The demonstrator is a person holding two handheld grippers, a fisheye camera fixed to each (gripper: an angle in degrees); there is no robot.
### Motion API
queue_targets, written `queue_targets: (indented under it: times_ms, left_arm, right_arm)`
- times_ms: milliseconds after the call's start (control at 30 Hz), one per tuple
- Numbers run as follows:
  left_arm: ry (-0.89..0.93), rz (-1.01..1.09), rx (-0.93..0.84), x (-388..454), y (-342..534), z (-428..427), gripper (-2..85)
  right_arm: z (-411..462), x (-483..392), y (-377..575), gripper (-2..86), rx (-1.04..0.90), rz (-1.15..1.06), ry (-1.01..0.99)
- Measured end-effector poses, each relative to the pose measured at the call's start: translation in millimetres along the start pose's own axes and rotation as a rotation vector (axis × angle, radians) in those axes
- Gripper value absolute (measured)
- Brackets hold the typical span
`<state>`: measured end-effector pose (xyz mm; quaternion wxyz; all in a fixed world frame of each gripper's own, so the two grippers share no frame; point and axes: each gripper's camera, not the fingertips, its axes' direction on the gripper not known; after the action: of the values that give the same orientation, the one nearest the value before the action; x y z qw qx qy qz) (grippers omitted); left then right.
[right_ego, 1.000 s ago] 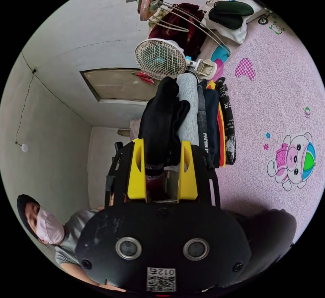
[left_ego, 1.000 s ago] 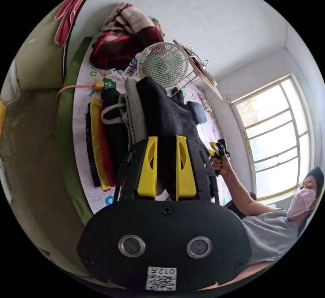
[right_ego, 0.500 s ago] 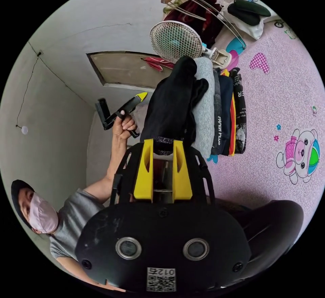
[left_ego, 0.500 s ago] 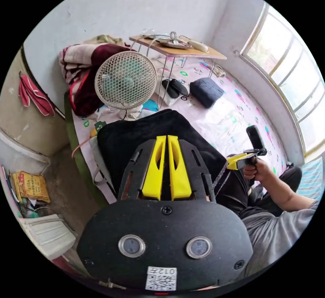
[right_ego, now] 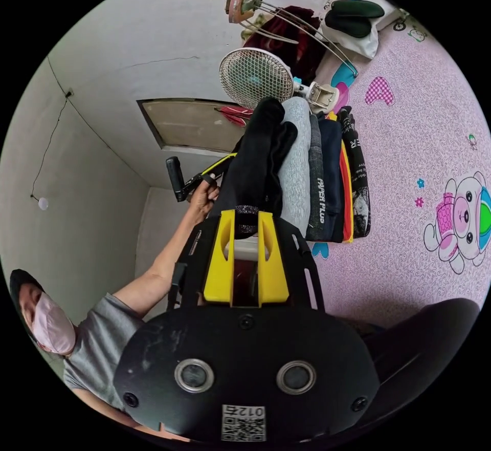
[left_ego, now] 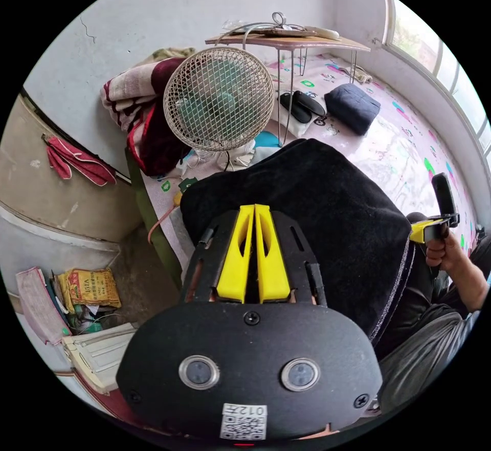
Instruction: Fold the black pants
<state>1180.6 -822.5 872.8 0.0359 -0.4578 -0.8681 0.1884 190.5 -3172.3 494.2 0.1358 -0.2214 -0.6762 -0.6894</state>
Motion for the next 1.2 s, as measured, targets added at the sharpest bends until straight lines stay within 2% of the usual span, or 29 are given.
queue_targets:
  times_ms: [133, 233, 300, 433, 600, 767, 900, 967, 1067, 1200]
  left_arm:
    - [-0.076, 0.0, 0.005, 21, 11, -17, 1.0]
    - [-0.114, 0.028, 0.091, 48, 41, -56, 3.6]
    - [-0.081, 0.016, 0.175, 61, 83, -92, 8.1]
    - [-0.096, -0.019, 0.18, 78, 158, -120, 11.6]
    - [-0.078, -0.125, 0.095, 91, 242, -82, 11.9]
    - [-0.111, -0.196, 0.103, 80, 251, -44, 9.8]
    - [-0.16, -0.164, 0.117, 70, 243, -26, 6.4]
    - [-0.17, -0.194, 0.127, 60, 248, -16, 5.3]
    - [-0.139, -0.278, 0.148, 40, 263, 1, 3.8]
    - [-0.172, -0.272, 0.157, 30, 270, 19, 2.7]
  right_arm:
    - [-29, 3, 1, 9.0, 0.026, 0.047, 0.002]
    - [-42, 7, 3, 9.3, 0.029, 0.072, -0.03]
    - [-47, 7, 4, 9.7, 0.032, 0.082, -0.041]
    - [-52, 3, 4, 10.1, 0.033, 0.086, -0.074]
    - [-51, -7, 3, 9.4, 0.015, 0.085, -0.072]
    - [-52, -21, 6, 7.8, 0.022, 0.08, -0.074]
    - [-50, -31, 6, 6.0, 0.015, 0.067, -0.057]
    - [-43, -40, 7, 4.5, 0.002, 0.027, 0.024]
    - [-31, -38, 12, 3.4, 0.012, 0.052, 0.022]
    - [-25, -53, 19, 2.5, 0.024, 0.032, 0.062]
